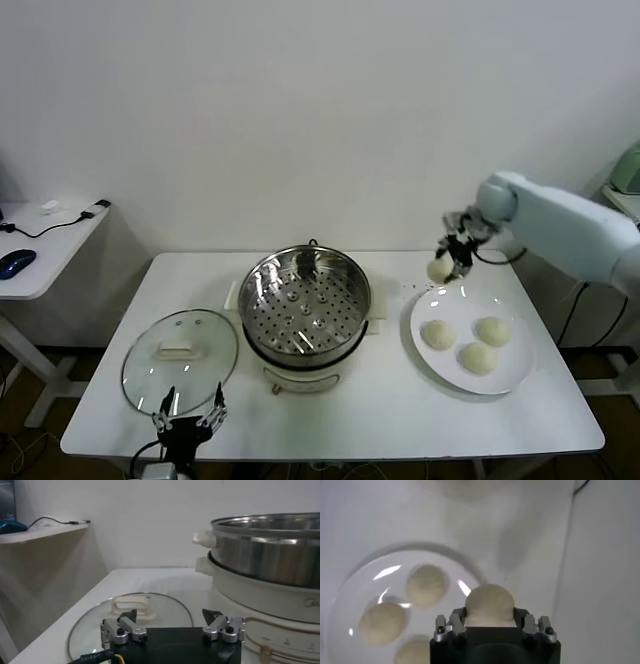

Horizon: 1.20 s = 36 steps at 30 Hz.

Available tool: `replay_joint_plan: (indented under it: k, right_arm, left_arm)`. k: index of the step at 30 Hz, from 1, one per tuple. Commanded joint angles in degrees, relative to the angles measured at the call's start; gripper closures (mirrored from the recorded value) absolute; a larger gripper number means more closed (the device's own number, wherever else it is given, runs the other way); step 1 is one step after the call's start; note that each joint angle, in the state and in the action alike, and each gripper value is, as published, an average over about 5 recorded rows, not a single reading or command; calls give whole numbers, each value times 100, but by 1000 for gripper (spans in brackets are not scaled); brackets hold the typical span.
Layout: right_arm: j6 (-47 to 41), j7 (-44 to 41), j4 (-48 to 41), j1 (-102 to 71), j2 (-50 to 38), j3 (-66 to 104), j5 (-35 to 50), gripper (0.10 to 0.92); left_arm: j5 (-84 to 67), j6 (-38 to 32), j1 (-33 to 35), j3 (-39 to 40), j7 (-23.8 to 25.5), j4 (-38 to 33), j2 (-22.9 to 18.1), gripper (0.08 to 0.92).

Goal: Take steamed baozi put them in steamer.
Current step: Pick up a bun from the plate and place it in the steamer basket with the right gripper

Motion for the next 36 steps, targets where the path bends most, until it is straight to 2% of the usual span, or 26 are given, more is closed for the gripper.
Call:
replay_joint_plan:
  k: [1, 7, 12, 20, 27, 36]
  right_arm:
    - [764, -16, 1231, 1514, 1497, -575, 904, 389]
    - [1626, 69, 1318, 913, 2026, -700, -35, 382]
    - [2591, 341, 628, 210, 2133, -670, -1452, 376]
    - [3152, 979, -493, -753, 2313, -263, -2744, 361]
    - [3292, 1147, -1091, -1171, 2472, -44, -3161, 331]
    - [3346, 1164, -1484, -1340, 2668, 33, -3129, 329]
  left_arm:
    - [35, -2, 24, 18, -3, -43, 7, 177]
    - [40, -6, 48, 11, -8, -104, -2, 177]
    - [41, -42, 87, 5, -20, -130, -19, 177]
    - [72, -115, 86, 19, -62, -46, -19, 177]
    - [118, -119, 78, 52, -74, -1, -22, 177]
    - [129, -139, 70, 51, -122, 35, -14, 177]
